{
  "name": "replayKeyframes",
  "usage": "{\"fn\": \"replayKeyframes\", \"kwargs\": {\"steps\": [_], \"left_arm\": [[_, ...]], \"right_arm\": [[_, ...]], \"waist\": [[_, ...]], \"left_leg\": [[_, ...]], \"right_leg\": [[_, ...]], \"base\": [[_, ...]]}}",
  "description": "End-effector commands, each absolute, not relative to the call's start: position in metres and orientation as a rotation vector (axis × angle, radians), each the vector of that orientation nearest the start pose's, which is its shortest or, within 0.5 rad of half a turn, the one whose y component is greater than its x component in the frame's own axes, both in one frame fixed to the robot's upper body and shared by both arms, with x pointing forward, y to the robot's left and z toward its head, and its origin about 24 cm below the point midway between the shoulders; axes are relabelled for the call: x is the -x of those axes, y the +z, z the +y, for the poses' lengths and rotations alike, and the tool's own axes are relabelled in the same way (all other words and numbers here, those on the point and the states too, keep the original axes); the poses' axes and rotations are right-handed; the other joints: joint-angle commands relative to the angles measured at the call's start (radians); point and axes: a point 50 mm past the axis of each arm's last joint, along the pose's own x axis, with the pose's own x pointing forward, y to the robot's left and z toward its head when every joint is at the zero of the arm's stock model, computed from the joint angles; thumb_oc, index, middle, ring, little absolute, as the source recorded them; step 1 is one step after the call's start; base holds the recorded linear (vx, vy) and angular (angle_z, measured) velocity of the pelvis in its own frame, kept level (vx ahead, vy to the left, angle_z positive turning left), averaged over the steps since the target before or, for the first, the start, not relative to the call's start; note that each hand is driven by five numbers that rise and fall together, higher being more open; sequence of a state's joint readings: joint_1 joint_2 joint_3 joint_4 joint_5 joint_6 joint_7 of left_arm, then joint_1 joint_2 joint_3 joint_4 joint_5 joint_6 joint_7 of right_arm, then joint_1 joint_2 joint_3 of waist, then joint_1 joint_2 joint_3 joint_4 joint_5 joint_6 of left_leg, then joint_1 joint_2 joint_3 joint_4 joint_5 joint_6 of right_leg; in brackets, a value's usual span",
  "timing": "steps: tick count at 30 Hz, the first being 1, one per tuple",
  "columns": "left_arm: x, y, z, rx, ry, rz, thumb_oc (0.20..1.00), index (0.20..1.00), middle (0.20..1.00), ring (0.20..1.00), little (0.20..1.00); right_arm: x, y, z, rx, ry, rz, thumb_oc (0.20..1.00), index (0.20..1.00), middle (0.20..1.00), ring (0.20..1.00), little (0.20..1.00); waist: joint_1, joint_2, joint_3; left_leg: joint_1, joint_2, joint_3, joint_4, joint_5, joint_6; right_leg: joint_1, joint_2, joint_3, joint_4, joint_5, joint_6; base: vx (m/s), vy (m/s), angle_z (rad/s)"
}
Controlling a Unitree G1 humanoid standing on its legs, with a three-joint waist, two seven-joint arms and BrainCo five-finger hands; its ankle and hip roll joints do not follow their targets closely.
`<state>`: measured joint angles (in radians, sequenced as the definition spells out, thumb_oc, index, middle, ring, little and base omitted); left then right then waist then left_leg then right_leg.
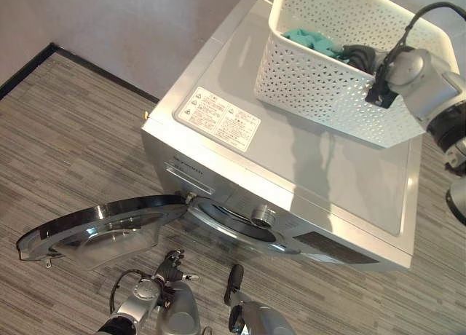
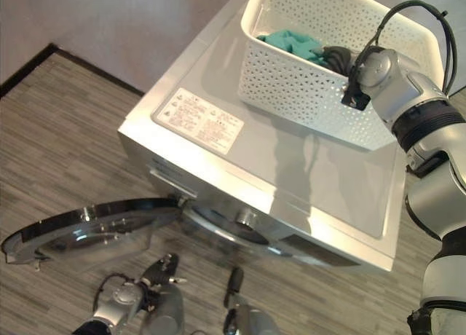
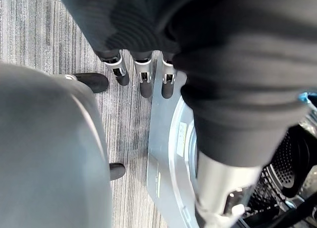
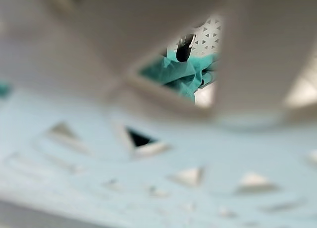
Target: Grab the laundry basket,head to the washer,open it,put in the laundry and shut it.
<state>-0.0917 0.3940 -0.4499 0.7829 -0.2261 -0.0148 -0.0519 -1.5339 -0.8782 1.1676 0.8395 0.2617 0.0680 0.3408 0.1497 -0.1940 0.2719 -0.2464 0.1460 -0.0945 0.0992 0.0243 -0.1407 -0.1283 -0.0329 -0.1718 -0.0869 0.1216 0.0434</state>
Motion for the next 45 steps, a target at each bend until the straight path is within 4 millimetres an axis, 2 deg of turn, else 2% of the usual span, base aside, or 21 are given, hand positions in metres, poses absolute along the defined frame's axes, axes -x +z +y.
{"fn": "replayKeyframes", "kwargs": {"steps": [1, 2, 3, 7, 9, 12, 18, 19, 20, 22, 23, 26, 29, 33, 37, 41, 45], "left_arm": [[-0.199, -0.101, 0.199, -0.361, -0.293, 0.741, 1.000, 1.000, 1.000, 1.000, 1.000], [-0.200, -0.100, 0.198, -0.360, -0.300, 0.735, 1.000, 1.000, 1.000, 1.000, 1.000], [-0.202, -0.098, 0.197, -0.361, -0.307, 0.724, 1.000, 1.000, 1.000, 1.000, 1.000], [-0.203, -0.096, 0.198, -0.369, -0.322, 0.715, 1.000, 1.000, 1.000, 1.000, 1.000], [-0.201, -0.097, 0.204, -0.384, -0.314, 0.726, 1.000, 1.000, 1.000, 1.000, 1.000], [-0.197, -0.100, 0.206, -0.384, -0.305, 0.741, 1.000, 1.000, 1.000, 1.000, 1.000], [-0.178, -0.115, 0.211, -0.352, -0.253, 0.821, 1.000, 1.000, 1.000, 1.000, 1.000], [-0.178, -0.115, 0.211, -0.352, -0.253, 0.821, 1.000, 1.000, 1.000, 1.000, 1.000], [-0.178, -0.117, 0.209, -0.349, -0.239, 0.827, 1.000, 1.000, 1.000, 1.000, 1.000], [-0.177, -0.120, 0.211, -0.364, -0.222, 0.847, 1.000, 1.000, 1.000, 1.000, 1.000], [-0.177, -0.120, 0.211, -0.364, -0.222, 0.847, 1.000, 1.000, 1.000, 1.000, 1.000], [-0.175, -0.123, 0.210, -0.376, -0.221, 0.862, 1.000, 1.000, 1.000, 1.000, 1.000], [-0.172, -0.125, 0.210, -0.384, -0.224, 0.875, 1.000, 1.000, 1.000, 1.000, 1.000], [-0.165, -0.130, 0.210, -0.385, -0.217, 0.904, 1.000, 1.000, 1.000, 1.000, 1.000], [-0.164, -0.130, 0.210, -0.372, -0.197, 0.904, 1.000, 1.000, 1.000, 1.000, 1.000], [-0.168, -0.127, 0.209, -0.374, -0.190, 0.873, 1.000, 1.000, 1.000, 1.000, 1.000], [-0.174, -0.121, 0.210, -0.404, -0.208, 0.837, 1.000, 1.000, 1.000, 1.000, 1.000]], "right_arm": [[-0.402, 0.286, -0.187, 1.322, 0.411, 0.086, 0.426, 0.426, 0.426, 0.426, 0.426], [-0.399, 0.284, -0.182, 1.324, 0.453, 0.092, 0.272, 0.272, 0.272, 0.272, 0.272], [-0.396, 0.279, -0.178, 1.337, 0.500, 0.116, 0.200, 0.200, 0.200, 0.200, 0.200], [-0.384, 0.268, -0.175, 1.328, 0.638, 0.195, 0.200, 0.200, 0.200, 0.200, 0.200], [-0.380, 0.270, -0.175, 1.330, 0.660, 0.196, 0.200, 0.200, 0.200, 0.200, 0.200], [-0.379, 0.278, -0.179, 1.315, 0.634, 0.166, 0.200, 0.200, 0.200, 0.200, 0.200], [-0.384, 0.327, -0.240, 1.129, 0.200, -0.098, 0.200, 0.200, 0.200, 0.200, 0.200], [-0.384, 0.327, -0.240, 1.129, 0.200, -0.097, 0.200, 0.200, 0.200, 0.200, 0.200], [-0.383, 0.342, -0.260, 1.022, 0.021, -0.195, 0.200, 0.200, 0.200, 0.200, 0.200], [-0.382, 0.356, -0.263, 0.927, -0.069, -0.296, 0.200, 0.200, 0.200, 0.200, 0.200], [-0.382, 0.356, -0.263, 0.927, -0.069, -0.295, 0.200, 0.200, 0.200, 0.200, 0.200], [-0.373, 0.383, -0.275, 0.744, -0.224, -0.440, 0.200, 0.200, 0.200, 0.200, 0.200], [-0.366, 0.402, -0.276, 0.674, -0.272, -0.518, 0.200, 0.200, 0.200, 0.200, 0.200], [-0.357, 0.416, -0.283, 0.587, -0.340, -0.596, 0.200, 0.200, 0.200, 0.200, 0.200], [-0.347, 0.431, -0.282, 0.534, -0.383, -0.690, 0.200, 0.200, 0.200, 0.200, 0.200], [-0.330, 0.446, -0.287, 0.459, -0.429, -0.805, 0.200, 0.200, 0.200, 0.200, 0.200], [-0.305, 0.466, -0.303, 0.349, -0.496, -0.925, 0.200, 0.200, 0.200, 0.200, 0.200]], "waist": [[0.041, -0.024, 0.032], [0.041, -0.025, 0.031], [0.042, -0.029, 0.030], [0.043, -0.038, 0.017], [0.048, -0.050, 0.009], [0.047, -0.048, -0.001], [0.040, -0.033, -0.049], [0.039, -0.034, -0.050], [0.034, -0.024, -0.064], [0.024, -0.023, -0.086], [0.023, -0.024, -0.087], [0.006, -0.011, -0.128], [-0.009, -0.003, -0.155], [-0.026, 0.008, -0.184], [-0.041, 0.017, -0.202], [-0.057, 0.023, -0.216], [-0.068, 0.024, -0.230]], "left_leg": [[0.000, 0.019, 0.001, 0.012, -0.029, 0.049], [0.002, 0.020, 0.001, 0.012, -0.030, 0.048], [0.004, 0.021, 0.001, 0.012, -0.031, 0.048], [0.021, 0.022, -0.001, 0.012, -0.038, 0.045], [0.032, 0.024, 0.000, 0.011, -0.042, 0.043], [0.045, 0.024, 0.001, 0.009, -0.045, 0.042], [0.081, 0.018, 0.003, -0.003, -0.054, 0.046], [0.081, 0.017, 0.002, -0.003, -0.054, 0.047], [0.098, 0.016, 0.007, -0.010, -0.062, 0.050], [0.106, 0.011, 0.008, -0.020, -0.062, 0.054], [0.105, 0.010, 0.008, -0.020, -0.062, 0.054], [0.125, 0.001, 0.010, -0.027, -0.074, 0.059], [0.142, -0.003, 0.015, -0.032, -0.080, 0.061], [0.164, -0.007, 0.021, -0.040, -0.088, 0.065], [0.184, -0.008, 0.030, -0.052, -0.092, 0.067], [0.192, -0.009, 0.035, -0.055, -0.096, 0.068], [0.201, -0.011, 0.039, -0.054, -0.105, 0.070]], "right_leg": [[0.021, -0.084, -0.026, 0.143, -0.139, 0.078], [0.023, -0.085, -0.028, 0.145, -0.141, 0.078], [0.025, -0.085, -0.030, 0.146, -0.142, 0.079], [0.041, -0.088, -0.043, 0.152, -0.153, 0.081], [0.049, -0.090, -0.047, 0.155, -0.156, 0.082], [0.059, -0.091, -0.049, 0.154, -0.159, 0.083], [0.096, -0.096, -0.056, 0.146, -0.164, 0.086], [0.095, -0.097, -0.057, 0.146, -0.163, 0.086], [0.108, -0.096, -0.052, 0.143, -0.166, 0.085], [0.114, -0.099, -0.051, 0.135, -0.164, 0.086], [0.113, -0.100, -0.051, 0.135, -0.164, 0.086], [0.130, -0.104, -0.048, 0.128, -0.166, 0.085], [0.144, -0.106, -0.045, 0.121, -0.165, 0.086], [0.154, -0.107, -0.037, 0.117, -0.165, 0.086], [0.162, -0.108, -0.029, 0.109, -0.161, 0.088], [0.163, -0.110, -0.019, 0.104, -0.156, 0.090], [0.169, -0.109, -0.011, 0.100, -0.154, 0.093]], "base": [[0.00, 0.000, 0.00], [0.00, 0.000, 0.00], [0.00, 0.000, 0.00], [0.01, -0.001, 0.01], [0.03, -0.002, 0.02], [0.01, -0.003, 0.03], [0.01, 0.000, 0.01], [0.00, 0.000, 0.00], [0.03, 0.021, 0.02], [0.02, 0.012, 0.00], [0.04, 0.015, -0.07], [0.04, 0.029, -0.02], [0.04, 0.031, 0.04], [0.03, 0.031, 0.00], [0.02, 0.028, -0.07], [0.00, 0.008, -0.01], [0.00, 0.014, -0.03]]}}
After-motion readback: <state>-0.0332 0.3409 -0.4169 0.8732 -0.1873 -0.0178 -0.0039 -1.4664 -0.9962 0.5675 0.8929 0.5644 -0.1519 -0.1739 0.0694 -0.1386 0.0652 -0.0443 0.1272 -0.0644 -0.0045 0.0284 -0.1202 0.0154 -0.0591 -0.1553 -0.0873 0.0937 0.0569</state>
